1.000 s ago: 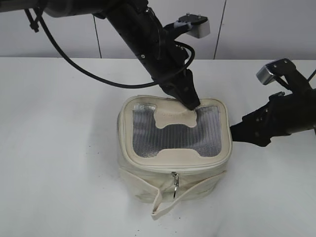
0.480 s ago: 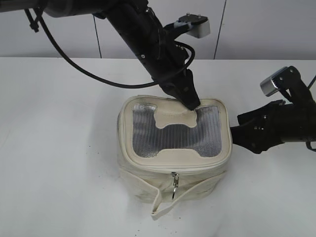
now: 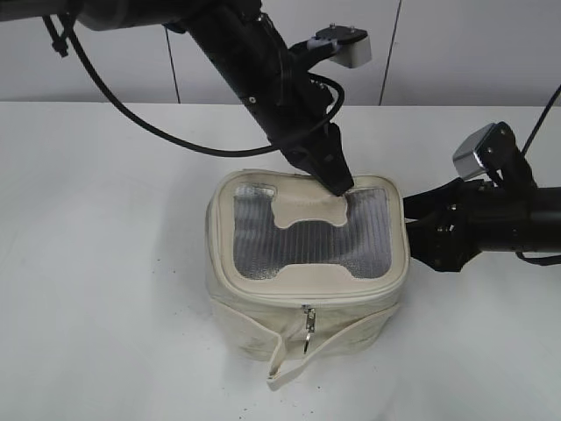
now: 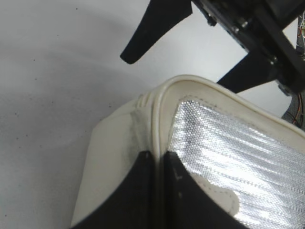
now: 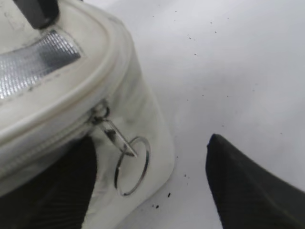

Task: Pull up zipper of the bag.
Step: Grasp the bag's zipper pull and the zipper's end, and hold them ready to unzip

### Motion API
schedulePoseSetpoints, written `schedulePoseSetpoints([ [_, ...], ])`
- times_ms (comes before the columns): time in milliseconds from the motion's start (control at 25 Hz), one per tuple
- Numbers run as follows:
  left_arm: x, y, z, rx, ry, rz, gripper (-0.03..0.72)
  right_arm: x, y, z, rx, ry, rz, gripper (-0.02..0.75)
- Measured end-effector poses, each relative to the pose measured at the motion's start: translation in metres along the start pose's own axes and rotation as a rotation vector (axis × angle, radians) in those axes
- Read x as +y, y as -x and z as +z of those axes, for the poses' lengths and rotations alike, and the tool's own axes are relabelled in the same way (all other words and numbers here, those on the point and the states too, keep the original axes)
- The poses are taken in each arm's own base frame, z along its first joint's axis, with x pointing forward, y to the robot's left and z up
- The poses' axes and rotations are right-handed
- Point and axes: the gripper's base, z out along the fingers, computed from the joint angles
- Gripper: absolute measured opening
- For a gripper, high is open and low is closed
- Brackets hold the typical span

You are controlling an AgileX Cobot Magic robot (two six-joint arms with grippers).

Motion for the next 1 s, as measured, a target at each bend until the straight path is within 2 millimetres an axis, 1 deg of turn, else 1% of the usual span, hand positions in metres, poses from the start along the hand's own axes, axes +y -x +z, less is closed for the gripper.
schedulePoseSetpoints([
  [80, 0.0004, -0.0002, -0.0002, 0.0, 0.001, 0.0, 0.039, -0.0021, 0.0005, 0.0041, -0.015, 0.022, -0.006, 0.535],
  [120, 0.0007, -0.0004, -0.0004, 0.0, 0.001, -0.001, 0.039, -0.0029, 0.0014, 0.0056, -0.023, 0.033, -0.014, 0.499],
  [240, 0.0009, -0.0005, -0.0006, 0.0, 0.001, -0.001, 0.039, -0.0032, 0.0025, 0.0077, -0.037, 0.054, -0.026, 0.374],
  [480, 0.0008, -0.0004, -0.0006, -0.001, -0.001, -0.002, 0.039, -0.0026, 0.0042, 0.0086, -0.05, 0.066, -0.041, 0.083],
  [560, 0.001, -0.0002, -0.0006, -0.003, 0.001, -0.002, 0.039, -0.0024, 0.0041, 0.0088, -0.048, 0.067, -0.045, 0.02],
  [680, 0.0015, 0.0, -0.0002, -0.006, 0.005, -0.003, 0.039, -0.0037, 0.0021, 0.0092, -0.018, 0.047, -0.031, 0.009],
  [800, 0.0022, 0.0003, 0.0005, -0.012, 0.007, -0.005, 0.039, -0.0046, 0.0012, 0.0084, 0.015, 0.025, 0.024, 0.009],
  [1000, 0.001, 0.0011, 0.0013, -0.013, 0.005, -0.003, 0.039, 0.0013, 0.0019, 0.0016, 0.062, 0.039, 0.127, 0.009],
])
